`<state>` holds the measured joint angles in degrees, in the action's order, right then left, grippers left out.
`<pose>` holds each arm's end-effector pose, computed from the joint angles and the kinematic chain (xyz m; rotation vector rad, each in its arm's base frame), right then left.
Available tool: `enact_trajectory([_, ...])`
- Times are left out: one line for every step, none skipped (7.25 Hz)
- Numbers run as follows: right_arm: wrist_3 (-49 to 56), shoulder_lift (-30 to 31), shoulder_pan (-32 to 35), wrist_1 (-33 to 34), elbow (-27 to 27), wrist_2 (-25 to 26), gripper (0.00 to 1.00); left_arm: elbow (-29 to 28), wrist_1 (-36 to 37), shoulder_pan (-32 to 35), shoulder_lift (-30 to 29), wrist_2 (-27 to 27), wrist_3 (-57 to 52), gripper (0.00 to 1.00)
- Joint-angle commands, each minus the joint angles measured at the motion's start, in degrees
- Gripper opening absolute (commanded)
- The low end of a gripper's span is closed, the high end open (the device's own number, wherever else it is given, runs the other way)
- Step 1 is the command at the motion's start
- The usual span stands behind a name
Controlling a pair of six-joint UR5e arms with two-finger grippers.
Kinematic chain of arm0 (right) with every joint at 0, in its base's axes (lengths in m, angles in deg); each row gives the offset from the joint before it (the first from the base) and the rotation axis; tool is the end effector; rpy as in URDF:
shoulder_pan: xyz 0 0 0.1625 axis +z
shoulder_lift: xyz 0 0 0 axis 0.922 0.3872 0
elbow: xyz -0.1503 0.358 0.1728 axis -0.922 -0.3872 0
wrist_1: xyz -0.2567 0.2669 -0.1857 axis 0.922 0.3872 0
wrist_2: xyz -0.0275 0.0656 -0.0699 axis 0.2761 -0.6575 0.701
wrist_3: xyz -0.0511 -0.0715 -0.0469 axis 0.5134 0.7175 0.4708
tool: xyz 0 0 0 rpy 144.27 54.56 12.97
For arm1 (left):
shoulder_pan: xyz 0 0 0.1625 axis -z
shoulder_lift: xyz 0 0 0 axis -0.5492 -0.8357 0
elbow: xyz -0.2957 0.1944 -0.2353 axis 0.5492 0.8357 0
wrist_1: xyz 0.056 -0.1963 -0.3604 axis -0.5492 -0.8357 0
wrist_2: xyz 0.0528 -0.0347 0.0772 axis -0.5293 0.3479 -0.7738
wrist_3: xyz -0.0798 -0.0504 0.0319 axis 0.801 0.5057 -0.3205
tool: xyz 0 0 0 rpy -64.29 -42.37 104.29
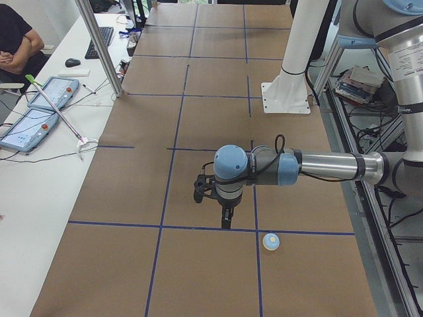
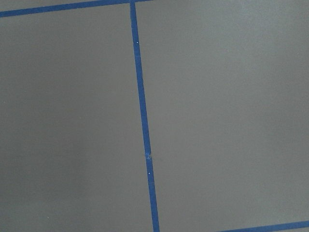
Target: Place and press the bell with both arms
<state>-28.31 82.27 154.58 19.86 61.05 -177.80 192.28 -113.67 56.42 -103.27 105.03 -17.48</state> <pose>0.0437 -0.3763 0.5850 0.0501 -0.8120 -0.0964 -0.0607 -0.3422 0.6175 0.0246 0.7934 0.1156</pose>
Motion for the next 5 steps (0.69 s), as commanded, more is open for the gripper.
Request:
enact_trajectory([-0.4,0.0,0.0,0.0,0.0,0.0,1.00,0.1,0.0,0.0,0.0,-0.2,0.0,1.00])
enact_trajectory([-0.4,0.0,0.0,0.0,0.0,0.0,1.00,0.4,0.0,0.0,0.0,-0.2,0.1,1.00])
enact_trajectory([-0.3,0.0,-0.1,0.0,0.0,0.0,1.00,0.5,0.0,0.0,0.0,0.1,0.1,1.00])
enact_trajectory([-0.3,0.1,0.0,0.0,0.0,0.0,1.00,0.5,0.0,0.0,0.0,0.1,0.1,1.00])
enact_trajectory([-0.3,0.1,-0.1,0.0,0.0,0.0,1.00,0.8,0.0,0.0,0.0,0.1,0.1,1.00])
